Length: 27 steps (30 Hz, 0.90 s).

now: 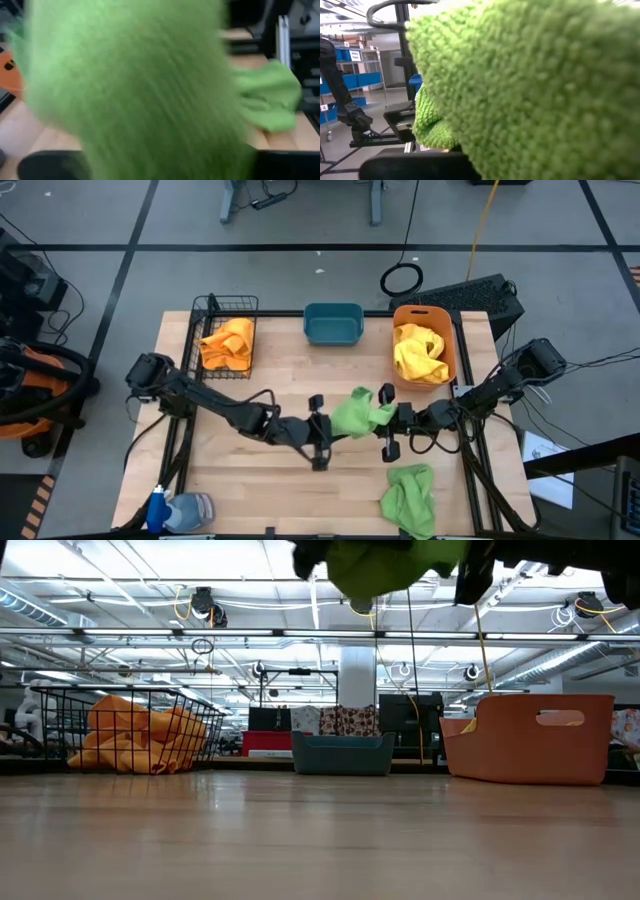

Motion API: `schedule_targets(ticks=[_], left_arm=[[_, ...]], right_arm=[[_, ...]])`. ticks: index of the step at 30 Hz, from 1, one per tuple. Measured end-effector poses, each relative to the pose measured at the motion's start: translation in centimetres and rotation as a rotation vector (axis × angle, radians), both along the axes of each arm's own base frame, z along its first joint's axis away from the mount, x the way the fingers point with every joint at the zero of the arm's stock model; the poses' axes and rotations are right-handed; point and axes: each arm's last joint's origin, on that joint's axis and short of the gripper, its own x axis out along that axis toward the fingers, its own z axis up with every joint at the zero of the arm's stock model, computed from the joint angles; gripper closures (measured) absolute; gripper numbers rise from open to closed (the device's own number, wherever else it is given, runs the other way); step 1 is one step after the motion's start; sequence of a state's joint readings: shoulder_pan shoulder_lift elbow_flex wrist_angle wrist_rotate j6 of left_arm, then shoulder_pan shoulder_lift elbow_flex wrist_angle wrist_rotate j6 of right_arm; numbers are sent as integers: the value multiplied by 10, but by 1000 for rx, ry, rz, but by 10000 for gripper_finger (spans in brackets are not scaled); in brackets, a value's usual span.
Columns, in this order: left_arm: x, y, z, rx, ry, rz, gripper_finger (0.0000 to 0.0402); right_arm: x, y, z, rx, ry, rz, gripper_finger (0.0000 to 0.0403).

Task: Sort microfiber towel by color & place in baskets
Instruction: Put the left green microfiber cloth into the blue bin

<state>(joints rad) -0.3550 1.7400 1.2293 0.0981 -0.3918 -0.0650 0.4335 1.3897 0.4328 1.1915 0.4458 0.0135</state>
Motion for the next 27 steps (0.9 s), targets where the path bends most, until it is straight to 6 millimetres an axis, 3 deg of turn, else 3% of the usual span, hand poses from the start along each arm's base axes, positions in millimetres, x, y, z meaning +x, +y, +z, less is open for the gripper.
schedule_targets(ticks=[11, 16, 22, 27], left_arm=[[-52, -32, 36, 105, -6, 119, 163], [-65, -53, 45, 174, -82, 122, 112], [-56, -71, 42, 280, -172, 84, 91], [-35, -62, 27, 330, -174, 123, 90]], right_arm=[[0, 0, 0, 3, 0, -12, 387], [0, -1, -1, 1, 16, -35, 387], [0, -2, -1, 5, 16, -49, 387], [0, -2, -1, 9, 17, -53, 387]])
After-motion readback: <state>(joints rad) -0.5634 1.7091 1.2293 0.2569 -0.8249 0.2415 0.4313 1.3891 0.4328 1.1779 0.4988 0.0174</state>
